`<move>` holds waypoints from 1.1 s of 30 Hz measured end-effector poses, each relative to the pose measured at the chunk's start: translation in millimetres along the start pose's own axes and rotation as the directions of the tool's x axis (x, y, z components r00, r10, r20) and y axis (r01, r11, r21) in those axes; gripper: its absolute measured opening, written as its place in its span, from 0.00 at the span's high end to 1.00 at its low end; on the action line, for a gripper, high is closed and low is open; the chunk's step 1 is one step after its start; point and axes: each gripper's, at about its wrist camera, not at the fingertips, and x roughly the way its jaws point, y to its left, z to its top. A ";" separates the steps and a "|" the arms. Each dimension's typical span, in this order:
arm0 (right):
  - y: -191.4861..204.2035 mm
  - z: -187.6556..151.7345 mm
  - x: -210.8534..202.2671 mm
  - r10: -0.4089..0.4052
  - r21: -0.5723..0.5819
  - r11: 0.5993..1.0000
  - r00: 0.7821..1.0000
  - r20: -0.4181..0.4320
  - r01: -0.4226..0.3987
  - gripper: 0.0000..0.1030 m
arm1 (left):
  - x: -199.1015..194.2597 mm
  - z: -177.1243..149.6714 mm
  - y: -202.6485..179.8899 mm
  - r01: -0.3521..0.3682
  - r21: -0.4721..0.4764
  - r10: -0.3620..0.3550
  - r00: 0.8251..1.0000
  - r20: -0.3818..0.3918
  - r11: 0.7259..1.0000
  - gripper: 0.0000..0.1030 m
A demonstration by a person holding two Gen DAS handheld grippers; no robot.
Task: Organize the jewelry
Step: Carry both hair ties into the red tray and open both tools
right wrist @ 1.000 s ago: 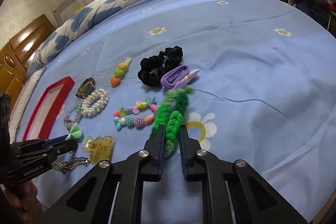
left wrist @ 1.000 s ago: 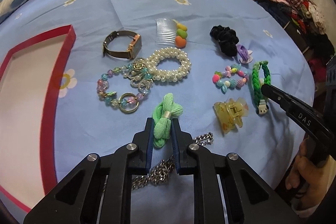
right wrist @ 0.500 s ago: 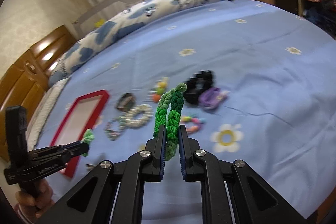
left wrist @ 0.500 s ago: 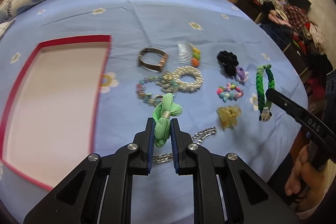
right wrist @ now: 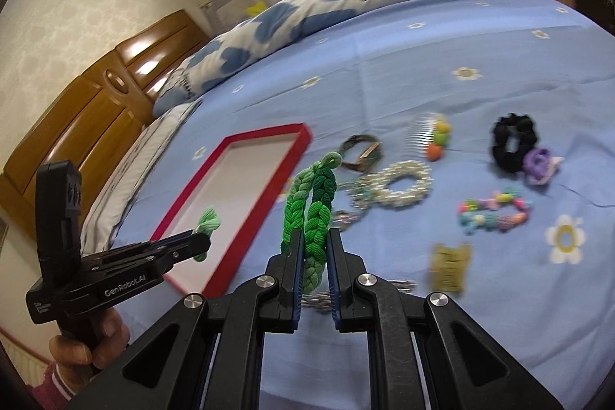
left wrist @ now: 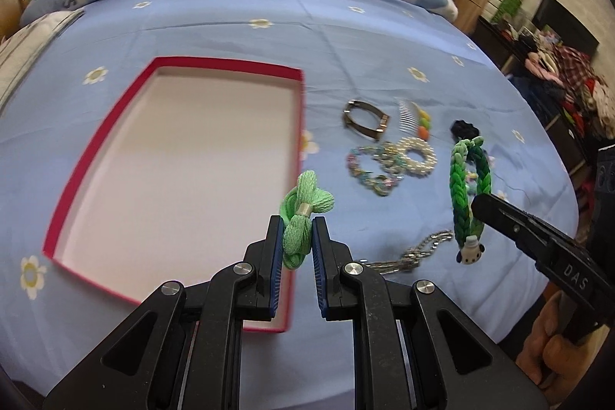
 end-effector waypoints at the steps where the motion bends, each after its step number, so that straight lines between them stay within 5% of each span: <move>1: 4.6 0.0 3.4 0.008 -0.008 1.000 1.000 -0.007 -0.008 0.90 | -1.0 0.2 5.8 -0.007 -0.011 0.007 1.000 0.001 1.000 0.88; 16: 90.0 4.1 86.2 0.145 -0.101 0.982 0.979 -0.146 -0.161 0.89 | -6.0 5.9 83.4 -0.118 -0.117 0.119 0.993 -0.002 0.986 0.87; 33: 112.1 -11.0 154.0 0.125 -0.124 0.978 0.943 -0.308 -0.170 0.85 | 28.6 6.1 125.0 -0.171 -0.169 0.157 0.983 -0.096 0.971 0.86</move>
